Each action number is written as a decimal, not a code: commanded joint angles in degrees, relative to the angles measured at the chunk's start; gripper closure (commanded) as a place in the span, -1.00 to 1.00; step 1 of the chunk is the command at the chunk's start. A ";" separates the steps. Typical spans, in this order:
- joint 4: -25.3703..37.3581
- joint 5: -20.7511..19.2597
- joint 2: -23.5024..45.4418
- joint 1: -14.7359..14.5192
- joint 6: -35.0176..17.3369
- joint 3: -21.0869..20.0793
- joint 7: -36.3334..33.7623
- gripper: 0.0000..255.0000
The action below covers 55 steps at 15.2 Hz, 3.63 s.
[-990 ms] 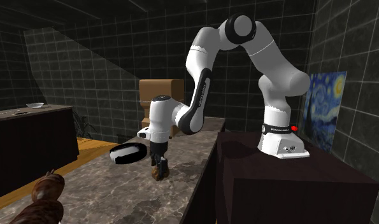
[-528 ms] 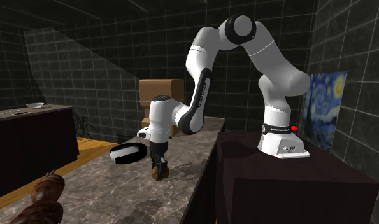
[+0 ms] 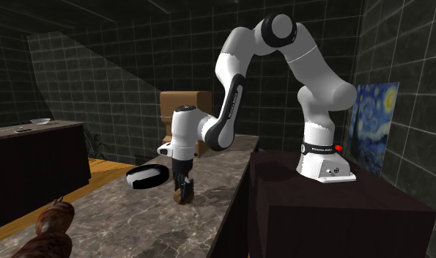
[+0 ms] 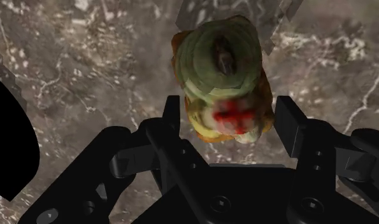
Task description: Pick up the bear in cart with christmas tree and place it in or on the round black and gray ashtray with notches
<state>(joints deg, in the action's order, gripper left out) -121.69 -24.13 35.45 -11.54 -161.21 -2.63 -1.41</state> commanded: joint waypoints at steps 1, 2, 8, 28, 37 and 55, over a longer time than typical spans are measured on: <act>-0.60 0.41 -1.53 0.45 0.97 -0.55 0.50 1.00; -0.86 0.64 -2.28 0.66 1.47 -0.83 0.75 1.00; -2.18 2.19 -6.69 1.92 4.60 -2.48 2.37 1.00; 12.58 8.24 -3.96 11.04 15.45 -4.27 17.29 1.00; 35.79 10.50 9.65 16.56 24.25 -4.11 27.29 1.00; 62.57 11.55 29.31 18.43 30.86 -3.52 33.23 1.00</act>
<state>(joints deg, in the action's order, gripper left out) -59.51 -12.57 64.23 6.82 -130.41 -6.23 31.74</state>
